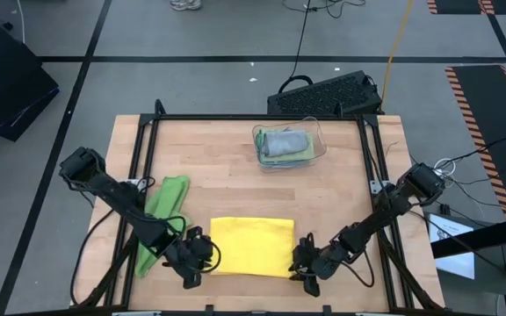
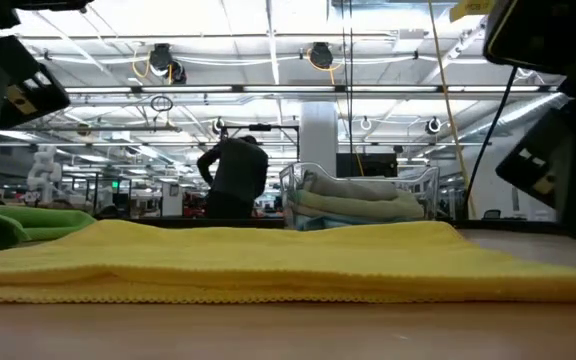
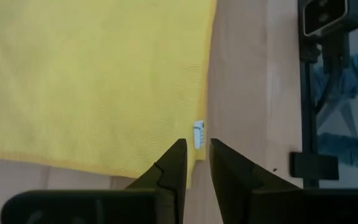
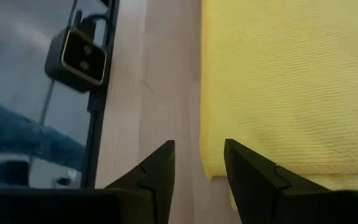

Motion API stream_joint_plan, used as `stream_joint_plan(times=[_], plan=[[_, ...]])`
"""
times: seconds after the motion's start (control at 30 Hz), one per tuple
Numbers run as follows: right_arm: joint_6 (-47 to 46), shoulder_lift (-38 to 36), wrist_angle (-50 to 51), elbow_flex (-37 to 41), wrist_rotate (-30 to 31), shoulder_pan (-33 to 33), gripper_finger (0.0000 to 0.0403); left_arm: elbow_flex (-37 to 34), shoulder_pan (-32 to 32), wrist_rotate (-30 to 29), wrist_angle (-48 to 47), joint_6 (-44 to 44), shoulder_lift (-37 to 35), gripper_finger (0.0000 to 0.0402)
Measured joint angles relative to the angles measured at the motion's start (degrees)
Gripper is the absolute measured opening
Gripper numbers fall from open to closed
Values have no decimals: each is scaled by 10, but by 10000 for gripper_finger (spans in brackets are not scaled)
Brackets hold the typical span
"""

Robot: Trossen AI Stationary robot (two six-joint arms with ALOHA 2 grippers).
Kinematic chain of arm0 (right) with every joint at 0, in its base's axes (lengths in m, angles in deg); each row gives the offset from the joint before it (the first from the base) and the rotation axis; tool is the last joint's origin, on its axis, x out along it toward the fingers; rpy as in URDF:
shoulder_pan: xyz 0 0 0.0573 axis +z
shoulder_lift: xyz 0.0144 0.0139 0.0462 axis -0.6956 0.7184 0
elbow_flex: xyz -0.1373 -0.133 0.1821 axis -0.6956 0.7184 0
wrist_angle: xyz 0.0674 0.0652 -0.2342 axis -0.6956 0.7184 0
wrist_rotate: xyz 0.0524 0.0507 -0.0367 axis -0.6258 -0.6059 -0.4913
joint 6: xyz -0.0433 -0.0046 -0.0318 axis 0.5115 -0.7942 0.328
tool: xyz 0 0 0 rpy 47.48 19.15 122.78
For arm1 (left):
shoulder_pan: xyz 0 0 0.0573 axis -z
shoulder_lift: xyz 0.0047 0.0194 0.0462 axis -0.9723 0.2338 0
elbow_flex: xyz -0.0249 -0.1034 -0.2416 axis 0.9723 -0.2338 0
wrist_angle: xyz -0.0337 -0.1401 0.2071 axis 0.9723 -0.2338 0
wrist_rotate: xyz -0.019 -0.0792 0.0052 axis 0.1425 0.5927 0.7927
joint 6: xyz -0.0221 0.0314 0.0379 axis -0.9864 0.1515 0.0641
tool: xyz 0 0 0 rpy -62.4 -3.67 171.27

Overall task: Fold microfiber towels
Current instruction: Fold the yellow towel

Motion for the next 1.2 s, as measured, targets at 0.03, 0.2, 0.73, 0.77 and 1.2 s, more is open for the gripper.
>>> stream_joint_plan(times=[0.03, 0.2, 0.73, 0.77, 1.2], plan=[[12, 0, 0, 0, -1, 0, 132, 0, 3, -6, 0, -9, 0, 70], [64, 8, 0, 0, -10, 0, 132, 0, 11, -14, 2, -48, 0, 70], [94, 46, -27, 0, -10, -5, 18, 0, 21, -26, 2, -65, 0, 82], [94, 40, -22, 0, -11, -5, 9, 0, 21, -26, 2, -65, 0, 82], [88, -49, 35, 0, 0, -7, 11, 0, 37, -42, -7, -39, 0, 83]])
